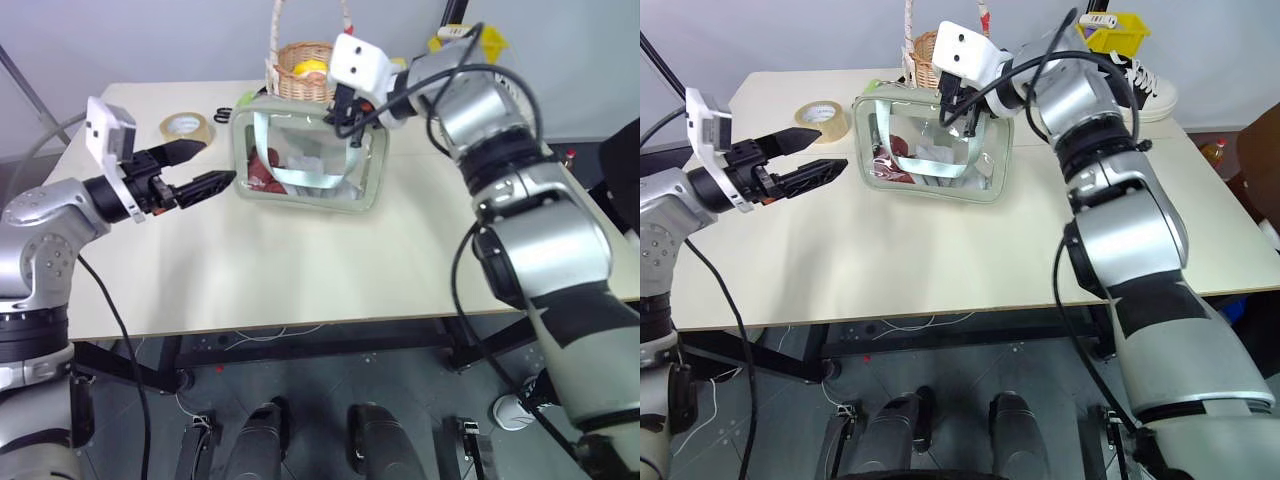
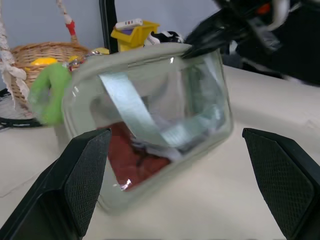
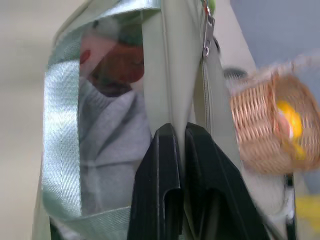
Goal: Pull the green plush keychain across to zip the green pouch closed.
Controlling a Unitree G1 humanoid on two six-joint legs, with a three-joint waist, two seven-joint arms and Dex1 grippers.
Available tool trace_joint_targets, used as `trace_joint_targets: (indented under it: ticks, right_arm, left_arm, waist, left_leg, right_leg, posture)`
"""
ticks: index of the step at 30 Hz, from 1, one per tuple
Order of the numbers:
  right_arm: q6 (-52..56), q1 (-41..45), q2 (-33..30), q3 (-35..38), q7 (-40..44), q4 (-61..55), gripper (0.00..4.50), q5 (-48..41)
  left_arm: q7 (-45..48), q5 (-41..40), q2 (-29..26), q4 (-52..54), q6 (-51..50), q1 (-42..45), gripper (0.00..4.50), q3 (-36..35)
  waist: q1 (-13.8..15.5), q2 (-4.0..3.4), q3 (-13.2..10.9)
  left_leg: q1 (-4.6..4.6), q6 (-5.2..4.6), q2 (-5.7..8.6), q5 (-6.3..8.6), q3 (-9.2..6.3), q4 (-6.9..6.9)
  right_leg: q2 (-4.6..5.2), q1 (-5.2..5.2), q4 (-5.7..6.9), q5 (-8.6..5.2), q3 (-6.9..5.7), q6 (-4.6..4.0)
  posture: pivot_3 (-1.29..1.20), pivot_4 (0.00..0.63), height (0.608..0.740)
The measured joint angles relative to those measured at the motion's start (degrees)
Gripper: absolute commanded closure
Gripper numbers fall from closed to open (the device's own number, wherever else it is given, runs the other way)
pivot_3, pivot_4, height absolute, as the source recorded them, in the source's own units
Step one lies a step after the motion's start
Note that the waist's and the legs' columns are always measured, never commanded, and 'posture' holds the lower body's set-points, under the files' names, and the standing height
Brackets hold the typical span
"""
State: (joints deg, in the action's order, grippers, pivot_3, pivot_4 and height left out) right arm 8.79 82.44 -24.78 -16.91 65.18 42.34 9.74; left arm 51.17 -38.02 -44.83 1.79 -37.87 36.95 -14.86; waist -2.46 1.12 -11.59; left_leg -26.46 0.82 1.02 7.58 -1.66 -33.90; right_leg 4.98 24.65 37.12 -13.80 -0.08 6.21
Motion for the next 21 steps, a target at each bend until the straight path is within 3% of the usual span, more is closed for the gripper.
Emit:
trace_joint_targets:
  ticks: [4,8,14,21]
  right_arm:
    - [10.7,-12.4,-3.5,-0.6,4.9,-21.3,4.46,-2.1]
    - [20.0,-16.0,-7.6,-0.6,6.5,-36.2,4.46,-3.3]
    - [33.2,-17.4,-10.3,-0.8,6.4,-46.9,4.46,-4.4]
    - [40.8,-17.7,-11.2,-2.3,3.4,-52.2,4.46,-5.3]
  left_arm:
    - [0.0,0.0,-0.2,-1.1,-0.1,0.3,0.0,0.0]
    - [-0.1,0.0,-0.6,-1.8,-0.5,0.9,0.0,-0.1]
    - [0.4,0.0,-0.8,-2.7,-0.6,1.2,0.0,0.0]
    - [1.1,0.0,-0.7,-3.0,-0.6,1.7,0.0,0.6]
  waist:
    - [0.3,-0.03,0.0]
    - [0.4,-0.02,0.0]
    - [0.4,-0.02,0.0]
    - [0.5,-0.02,0.0]
  left_leg:
    - [-0.05,-0.01,0.02,-0.01,0.02,-0.17]
    - [-0.02,-0.01,0.01,-0.01,0.01,-0.21]
    - [-0.01,0.0,0.0,0.0,0.02,-0.21]
    - [-0.02,0.0,-0.04,0.0,0.02,-0.2]
  right_leg:
    - [0.03,0.02,0.12,0.0,0.0,0.01]
    - [0.04,-0.01,0.11,0.0,0.0,0.0]
    - [0.07,-0.01,0.08,-0.01,0.0,-0.03]
    - [0.1,-0.01,0.05,-0.04,0.0,-0.1]
  posture:
    - [0.0,0.15,0.724]
    - [0.0,0.15,0.724]
    - [0.0,0.15,0.724]
    - [0.0,0.15,0.724]
